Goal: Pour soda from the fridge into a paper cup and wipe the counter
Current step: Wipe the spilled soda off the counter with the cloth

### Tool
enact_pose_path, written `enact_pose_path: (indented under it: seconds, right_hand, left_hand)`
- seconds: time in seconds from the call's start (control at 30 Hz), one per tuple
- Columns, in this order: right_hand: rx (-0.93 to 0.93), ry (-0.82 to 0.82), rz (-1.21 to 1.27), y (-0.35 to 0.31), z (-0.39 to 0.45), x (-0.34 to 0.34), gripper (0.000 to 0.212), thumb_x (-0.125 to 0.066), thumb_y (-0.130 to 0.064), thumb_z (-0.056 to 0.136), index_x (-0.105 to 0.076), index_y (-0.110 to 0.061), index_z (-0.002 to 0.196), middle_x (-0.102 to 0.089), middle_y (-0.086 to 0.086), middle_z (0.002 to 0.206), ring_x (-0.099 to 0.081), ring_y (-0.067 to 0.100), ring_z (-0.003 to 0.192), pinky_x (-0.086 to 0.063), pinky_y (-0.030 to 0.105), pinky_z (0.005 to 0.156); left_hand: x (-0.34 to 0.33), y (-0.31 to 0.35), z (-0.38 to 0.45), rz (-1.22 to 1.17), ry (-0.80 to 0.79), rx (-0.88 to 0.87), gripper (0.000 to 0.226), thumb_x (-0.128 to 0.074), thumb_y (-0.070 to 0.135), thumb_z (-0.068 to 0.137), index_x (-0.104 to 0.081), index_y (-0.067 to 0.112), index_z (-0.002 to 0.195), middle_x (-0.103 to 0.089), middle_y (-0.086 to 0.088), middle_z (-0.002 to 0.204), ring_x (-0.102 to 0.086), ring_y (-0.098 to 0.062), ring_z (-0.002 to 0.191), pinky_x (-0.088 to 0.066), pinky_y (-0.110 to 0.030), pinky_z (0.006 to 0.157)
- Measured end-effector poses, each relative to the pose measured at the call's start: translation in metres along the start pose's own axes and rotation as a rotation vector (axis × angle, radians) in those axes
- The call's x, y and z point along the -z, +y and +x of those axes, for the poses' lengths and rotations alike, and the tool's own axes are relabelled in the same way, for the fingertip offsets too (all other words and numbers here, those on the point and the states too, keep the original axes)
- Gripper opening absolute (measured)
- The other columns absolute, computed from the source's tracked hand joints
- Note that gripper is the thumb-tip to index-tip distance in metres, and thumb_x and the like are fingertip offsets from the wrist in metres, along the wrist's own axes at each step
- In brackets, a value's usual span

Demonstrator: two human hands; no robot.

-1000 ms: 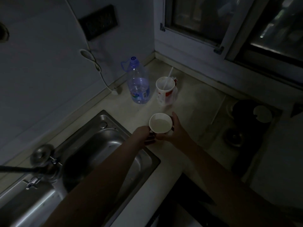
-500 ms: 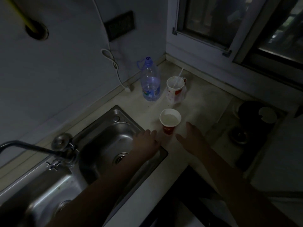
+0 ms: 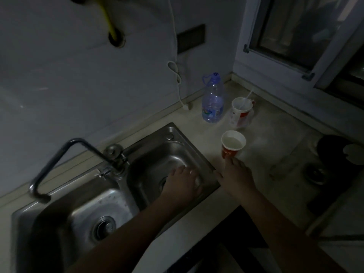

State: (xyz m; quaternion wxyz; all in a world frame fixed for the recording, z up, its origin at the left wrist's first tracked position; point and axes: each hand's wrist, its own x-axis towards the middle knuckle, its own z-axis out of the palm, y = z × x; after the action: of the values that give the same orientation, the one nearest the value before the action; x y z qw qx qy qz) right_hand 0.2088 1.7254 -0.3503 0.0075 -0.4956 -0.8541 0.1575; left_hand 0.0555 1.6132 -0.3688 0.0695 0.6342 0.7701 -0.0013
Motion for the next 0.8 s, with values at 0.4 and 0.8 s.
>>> enact_pose_path:
  seconds: [0.4,0.8]
  right_hand:
    - [0.204,-0.128,-0.045,-0.132,-0.083,-0.029,0.068,-0.044,-0.053,0.092,-0.029,-0.012,0.144,-0.036,0.01,0.147,-0.034,0.029,0.133,-0.032,0.041,0.106]
    - [0.553,-0.187,-0.083,-0.286,-0.221,-0.08,0.063,-0.046,-0.049,0.092,-0.03,-0.018,0.144,-0.034,0.008,0.148,-0.032,0.028,0.134,-0.032,0.043,0.106]
  left_hand:
    - [0.015,-0.074,-0.149,-0.03,0.058,0.267,0.074,-0.017,0.062,0.082,-0.048,0.021,0.136,-0.051,-0.007,0.136,-0.043,-0.028,0.128,-0.034,-0.044,0.102]
    - [0.001,-0.141,-0.384,-0.043,0.11,0.605,0.062,-0.034,0.06,0.093,-0.034,0.025,0.144,-0.04,-0.004,0.149,-0.033,-0.024,0.138,-0.029,-0.049,0.111]
